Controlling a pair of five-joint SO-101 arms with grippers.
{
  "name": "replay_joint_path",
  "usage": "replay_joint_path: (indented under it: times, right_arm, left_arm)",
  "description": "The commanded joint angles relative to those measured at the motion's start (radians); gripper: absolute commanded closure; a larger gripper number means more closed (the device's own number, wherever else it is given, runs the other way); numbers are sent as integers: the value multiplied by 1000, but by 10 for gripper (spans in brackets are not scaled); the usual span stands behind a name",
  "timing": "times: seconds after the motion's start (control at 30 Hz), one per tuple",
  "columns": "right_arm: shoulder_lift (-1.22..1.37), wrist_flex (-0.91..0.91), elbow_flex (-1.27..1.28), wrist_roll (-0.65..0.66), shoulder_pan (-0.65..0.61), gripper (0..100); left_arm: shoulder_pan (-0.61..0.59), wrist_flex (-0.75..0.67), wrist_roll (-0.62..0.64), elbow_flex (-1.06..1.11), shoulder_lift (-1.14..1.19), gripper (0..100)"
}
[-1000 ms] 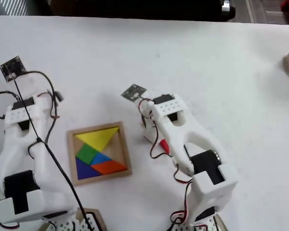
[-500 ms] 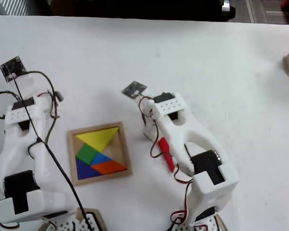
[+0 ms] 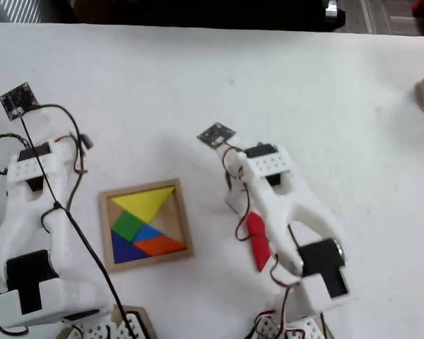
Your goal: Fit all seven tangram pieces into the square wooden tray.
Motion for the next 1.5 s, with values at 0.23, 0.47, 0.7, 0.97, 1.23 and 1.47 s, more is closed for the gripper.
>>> replay_joint_path:
  times: [0.23, 0.47, 0.7, 0.97, 1.23, 1.47]
  right_arm:
    - [-453, -1, 295, -57, 67, 665]
    - [-503, -8, 437, -37, 73, 724]
    - [-329, -31, 423, -35, 62, 731]
    - [-104, 38, 282, -20, -31, 731]
    - [-101, 51, 281, 35, -61, 714]
    - [-97, 65, 281, 35, -71, 930]
  left_arm:
    - [13, -26, 5, -11, -2, 771]
    - [13, -26, 5, -12, -2, 771]
    - [13, -26, 5, -12, -2, 771]
    - [13, -26, 5, -12, -2, 771]
    - [13, -26, 5, -12, -2, 771]
    - [13, -26, 5, -12, -2, 771]
